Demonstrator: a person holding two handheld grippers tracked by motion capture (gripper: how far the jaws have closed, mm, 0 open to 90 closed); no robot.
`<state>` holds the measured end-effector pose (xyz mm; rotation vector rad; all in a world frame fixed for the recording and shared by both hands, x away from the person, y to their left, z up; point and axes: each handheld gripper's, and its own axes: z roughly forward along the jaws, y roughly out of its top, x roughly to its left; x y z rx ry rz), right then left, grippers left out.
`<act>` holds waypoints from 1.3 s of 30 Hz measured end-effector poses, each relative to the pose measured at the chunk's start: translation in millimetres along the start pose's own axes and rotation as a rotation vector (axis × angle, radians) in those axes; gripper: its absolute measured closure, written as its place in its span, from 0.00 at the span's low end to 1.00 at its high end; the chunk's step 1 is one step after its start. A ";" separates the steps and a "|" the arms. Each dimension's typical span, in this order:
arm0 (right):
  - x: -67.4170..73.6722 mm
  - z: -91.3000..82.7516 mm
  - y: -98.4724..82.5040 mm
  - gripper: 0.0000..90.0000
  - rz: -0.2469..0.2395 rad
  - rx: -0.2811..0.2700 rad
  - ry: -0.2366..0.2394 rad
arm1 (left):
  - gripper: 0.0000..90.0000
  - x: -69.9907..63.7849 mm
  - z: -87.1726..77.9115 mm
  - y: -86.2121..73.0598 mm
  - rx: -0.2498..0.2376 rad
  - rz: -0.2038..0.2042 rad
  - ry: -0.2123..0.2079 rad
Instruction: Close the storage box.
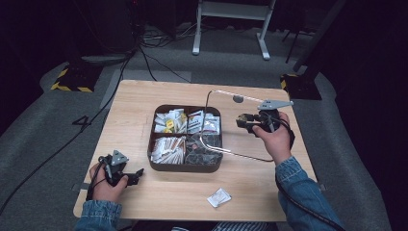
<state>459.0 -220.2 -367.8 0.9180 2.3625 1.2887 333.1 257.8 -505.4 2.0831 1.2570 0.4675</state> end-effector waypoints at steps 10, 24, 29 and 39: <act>22.5 19.8 17.6 0.66 -0.044 0.021 0.055 | 0.15 0.1 0.1 0.1 0.000 0.001 0.000; 53.6 48.5 36.5 0.66 -0.064 0.029 0.107 | 0.15 0.5 1.1 0.9 -0.001 0.000 -0.004; 61.6 60.7 40.3 0.66 -0.066 0.034 0.109 | 0.15 0.6 1.1 1.0 -0.001 0.000 -0.004; 73.5 84.5 44.7 0.66 -0.062 0.054 0.117 | 0.16 0.5 1.1 1.0 -0.001 0.000 -0.004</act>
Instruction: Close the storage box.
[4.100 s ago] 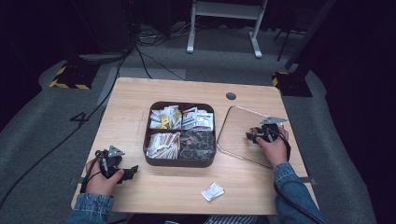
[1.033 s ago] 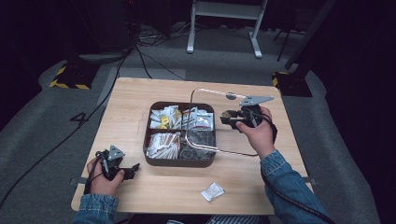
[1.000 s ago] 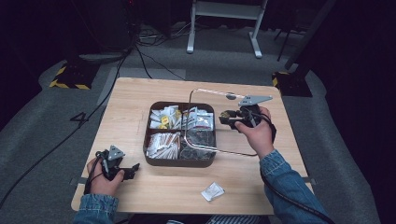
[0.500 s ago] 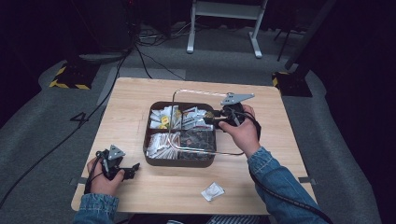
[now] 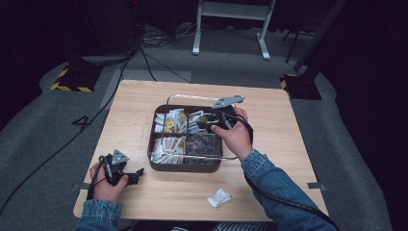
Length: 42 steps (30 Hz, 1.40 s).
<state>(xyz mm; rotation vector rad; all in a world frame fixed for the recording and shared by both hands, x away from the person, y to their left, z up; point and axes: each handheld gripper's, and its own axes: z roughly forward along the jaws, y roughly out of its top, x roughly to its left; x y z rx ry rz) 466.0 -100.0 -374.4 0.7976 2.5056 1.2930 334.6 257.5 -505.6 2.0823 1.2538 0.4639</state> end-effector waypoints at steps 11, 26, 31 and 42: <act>9.9 28.7 -2.5 0.66 -0.004 0.021 0.009 | 0.15 0.1 0.0 0.1 0.000 0.000 0.000; 17.7 60.2 -11.1 0.66 -0.015 0.060 -0.016 | 0.16 0.1 0.0 0.0 0.000 0.000 0.000; 16.3 66.5 -15.1 0.66 -0.008 0.072 -0.024 | 0.15 0.1 0.0 0.0 0.000 0.000 -0.001; 13.5 73.6 -19.3 0.65 0.002 0.077 -0.032 | 0.15 0.1 0.0 0.0 0.000 0.000 0.000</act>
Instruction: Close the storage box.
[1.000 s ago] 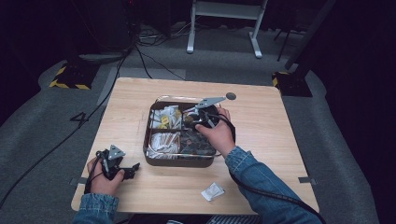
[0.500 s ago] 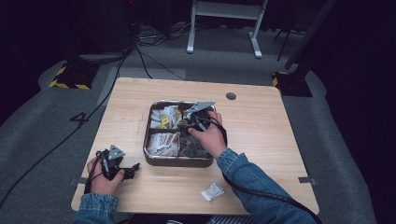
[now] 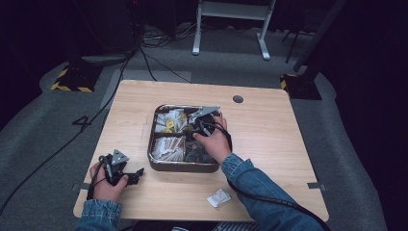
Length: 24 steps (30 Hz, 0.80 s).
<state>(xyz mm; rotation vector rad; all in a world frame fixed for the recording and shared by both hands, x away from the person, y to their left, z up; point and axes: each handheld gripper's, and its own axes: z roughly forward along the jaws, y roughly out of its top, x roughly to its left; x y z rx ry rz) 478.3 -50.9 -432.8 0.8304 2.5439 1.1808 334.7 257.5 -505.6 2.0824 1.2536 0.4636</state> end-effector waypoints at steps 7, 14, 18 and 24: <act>1.0 4.3 0.0 0.65 -0.006 -0.001 0.013 | 0.16 0.0 0.0 0.0 0.000 0.000 0.000; 0.2 7.9 -0.6 0.65 -0.010 -0.008 0.019 | 0.16 0.0 0.0 0.0 0.000 0.000 0.000; -1.0 9.6 -1.4 0.65 -0.012 -0.016 0.026 | 0.15 0.0 0.0 0.0 0.000 0.000 0.000; -1.8 9.8 -2.4 0.65 -0.027 -0.022 0.030 | 0.15 0.0 0.0 0.0 0.000 0.000 0.000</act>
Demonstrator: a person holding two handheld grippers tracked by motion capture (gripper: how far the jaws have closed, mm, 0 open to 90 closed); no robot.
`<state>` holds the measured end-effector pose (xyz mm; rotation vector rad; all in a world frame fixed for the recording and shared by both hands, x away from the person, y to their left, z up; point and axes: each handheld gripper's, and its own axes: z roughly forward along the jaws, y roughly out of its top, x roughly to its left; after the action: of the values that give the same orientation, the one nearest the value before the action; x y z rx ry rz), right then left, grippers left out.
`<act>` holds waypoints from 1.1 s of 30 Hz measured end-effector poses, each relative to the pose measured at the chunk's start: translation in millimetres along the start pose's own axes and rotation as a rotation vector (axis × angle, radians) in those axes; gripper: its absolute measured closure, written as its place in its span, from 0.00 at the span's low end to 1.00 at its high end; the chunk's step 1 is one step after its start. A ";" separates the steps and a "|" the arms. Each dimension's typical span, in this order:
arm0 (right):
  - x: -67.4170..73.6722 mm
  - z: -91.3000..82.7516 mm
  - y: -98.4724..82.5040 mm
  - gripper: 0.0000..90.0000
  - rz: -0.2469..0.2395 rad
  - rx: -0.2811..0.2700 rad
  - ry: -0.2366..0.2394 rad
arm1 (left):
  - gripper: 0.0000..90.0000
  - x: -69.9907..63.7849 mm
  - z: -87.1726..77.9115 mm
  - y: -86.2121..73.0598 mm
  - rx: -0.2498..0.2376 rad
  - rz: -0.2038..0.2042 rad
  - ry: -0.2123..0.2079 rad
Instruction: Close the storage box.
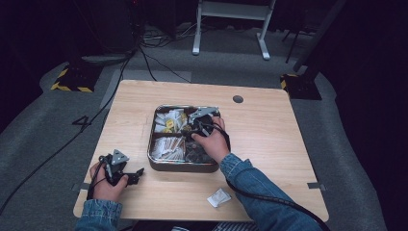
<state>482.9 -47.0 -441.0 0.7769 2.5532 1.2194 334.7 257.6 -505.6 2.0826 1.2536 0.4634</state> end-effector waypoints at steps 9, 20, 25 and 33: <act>-0.3 -11.1 6.2 0.47 -0.004 -0.063 0.013 | 0.15 0.0 0.0 0.0 0.000 0.000 0.000; -5.8 -50.6 12.5 0.40 0.023 -0.119 0.040 | 0.15 0.9 0.4 0.8 0.001 0.004 -0.003; -8.4 -73.8 11.5 0.40 0.027 -0.136 0.041 | 0.15 0.9 0.5 0.9 0.001 0.004 -0.003; -16.8 -106.0 3.4 0.39 0.041 -0.158 0.036 | 0.15 0.7 0.7 0.8 -0.002 0.003 -0.001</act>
<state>456.2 -124.3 -371.5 0.7818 2.4427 1.4396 335.9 257.6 -505.6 2.0835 1.2491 0.4642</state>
